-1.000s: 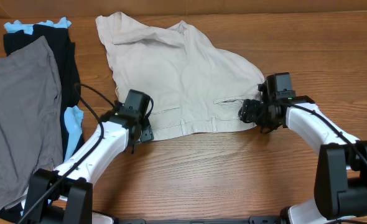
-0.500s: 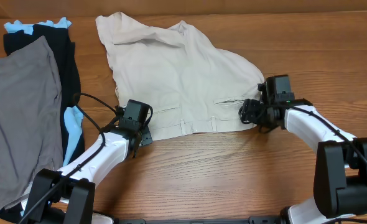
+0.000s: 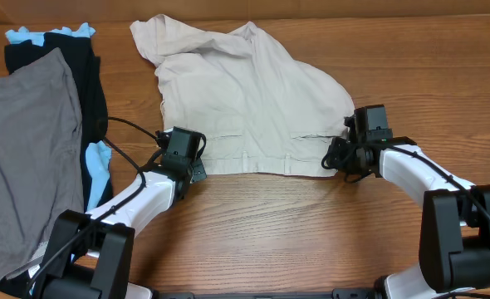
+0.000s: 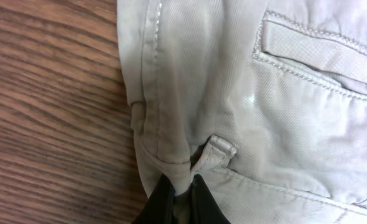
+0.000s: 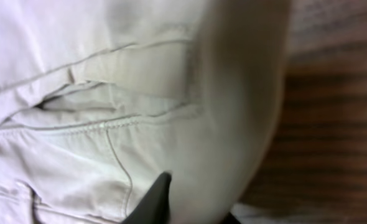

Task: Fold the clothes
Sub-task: 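Grasp the shorts' lower edge with both grippers, left and right sides, then lift the shorts with both grippers and lay them flat, waistband up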

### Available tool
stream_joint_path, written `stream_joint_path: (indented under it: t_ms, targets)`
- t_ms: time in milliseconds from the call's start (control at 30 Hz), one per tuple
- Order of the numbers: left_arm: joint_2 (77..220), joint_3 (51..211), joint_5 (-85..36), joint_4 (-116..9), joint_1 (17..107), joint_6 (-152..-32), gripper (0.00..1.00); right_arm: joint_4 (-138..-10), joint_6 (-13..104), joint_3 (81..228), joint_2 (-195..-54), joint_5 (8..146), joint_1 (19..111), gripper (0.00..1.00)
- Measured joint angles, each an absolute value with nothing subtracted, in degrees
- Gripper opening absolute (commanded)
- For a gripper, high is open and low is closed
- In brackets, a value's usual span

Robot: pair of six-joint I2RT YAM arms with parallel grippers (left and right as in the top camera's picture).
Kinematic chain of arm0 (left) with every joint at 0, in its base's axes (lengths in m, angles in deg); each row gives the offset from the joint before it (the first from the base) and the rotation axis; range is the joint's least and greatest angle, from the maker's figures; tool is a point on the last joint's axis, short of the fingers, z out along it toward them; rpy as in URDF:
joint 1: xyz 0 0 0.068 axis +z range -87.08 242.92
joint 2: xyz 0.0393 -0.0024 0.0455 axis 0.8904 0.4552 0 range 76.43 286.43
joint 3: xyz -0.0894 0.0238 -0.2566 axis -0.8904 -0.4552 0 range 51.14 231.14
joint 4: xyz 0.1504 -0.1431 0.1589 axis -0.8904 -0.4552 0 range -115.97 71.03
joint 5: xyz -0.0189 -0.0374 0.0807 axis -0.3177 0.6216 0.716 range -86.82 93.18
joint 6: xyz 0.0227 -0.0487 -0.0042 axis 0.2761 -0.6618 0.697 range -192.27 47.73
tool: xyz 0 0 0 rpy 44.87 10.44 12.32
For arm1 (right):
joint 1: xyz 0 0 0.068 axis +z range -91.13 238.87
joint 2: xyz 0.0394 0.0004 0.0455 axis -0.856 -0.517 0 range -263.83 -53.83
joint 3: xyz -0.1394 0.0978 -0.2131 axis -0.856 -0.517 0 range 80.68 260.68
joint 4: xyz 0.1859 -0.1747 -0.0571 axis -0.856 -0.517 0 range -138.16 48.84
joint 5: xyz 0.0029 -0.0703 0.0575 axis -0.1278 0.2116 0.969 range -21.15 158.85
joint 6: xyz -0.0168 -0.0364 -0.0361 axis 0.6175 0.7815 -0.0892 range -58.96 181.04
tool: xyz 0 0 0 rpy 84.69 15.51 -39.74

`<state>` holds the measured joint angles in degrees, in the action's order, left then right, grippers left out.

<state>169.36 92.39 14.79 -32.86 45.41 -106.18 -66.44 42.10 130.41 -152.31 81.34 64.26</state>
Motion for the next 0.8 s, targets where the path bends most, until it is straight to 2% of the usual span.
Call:
stream_joint_path:
  t_ms: [233,267,467,800]
  targets:
    - [171.0,97.42,14.11,-39.73,45.45,-103.23,0.04,-67.05,39.59,130.41,-152.31,81.97,64.26,0.08]
    - [171.22,98.29,13.92,-40.99,45.45,-102.44,0.04,-67.25,39.41,130.44,-152.31,81.97,64.26,0.04]
    - [171.61,104.83,13.2,-49.65,45.45,-97.63,0.04,-69.26,38.85,130.92,-152.29,82.28,64.26,0.04]
    - [172.24,129.15,11.14,-71.7,46.43,-90.48,0.04,-91.53,43.41,142.43,-150.89,84.95,61.46,0.04]
